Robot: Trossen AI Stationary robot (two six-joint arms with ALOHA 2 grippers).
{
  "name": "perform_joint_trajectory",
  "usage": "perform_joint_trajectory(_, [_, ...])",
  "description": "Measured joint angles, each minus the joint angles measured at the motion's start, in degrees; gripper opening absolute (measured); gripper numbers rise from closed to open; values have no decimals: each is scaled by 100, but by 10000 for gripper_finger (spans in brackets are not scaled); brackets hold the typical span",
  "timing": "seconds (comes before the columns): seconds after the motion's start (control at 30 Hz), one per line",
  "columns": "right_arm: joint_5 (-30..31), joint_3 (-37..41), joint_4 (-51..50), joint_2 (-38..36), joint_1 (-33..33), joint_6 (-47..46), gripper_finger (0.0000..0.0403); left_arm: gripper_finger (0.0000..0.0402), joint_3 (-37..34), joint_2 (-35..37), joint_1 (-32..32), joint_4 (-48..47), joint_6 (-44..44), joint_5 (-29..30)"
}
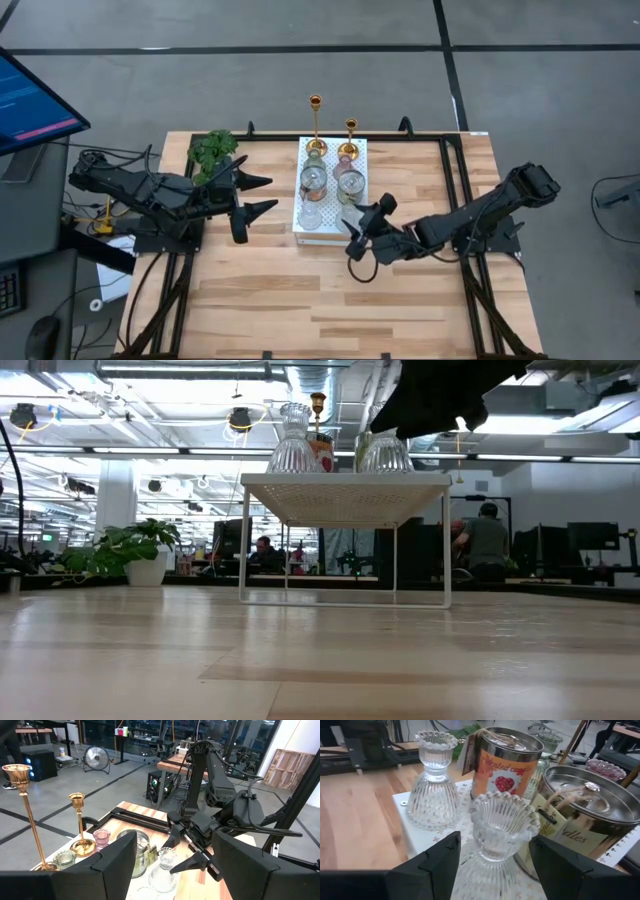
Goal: Pick & Place candle stick holders
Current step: Put the transparent glass candle holder on the shelf
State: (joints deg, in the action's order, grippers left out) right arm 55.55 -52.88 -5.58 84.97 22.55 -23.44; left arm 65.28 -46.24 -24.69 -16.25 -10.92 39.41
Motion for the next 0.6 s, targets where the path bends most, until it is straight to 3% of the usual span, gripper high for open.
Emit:
perform_joint_trajectory(0.37, [114, 0, -96, -26, -10, 0, 226, 260, 0, 0, 0, -14, -4, -1])
perform_joint_trajectory(0.6, [345, -9, -444, -478, 99, 0, 226, 260, 0, 0, 0, -29, -4, -1])
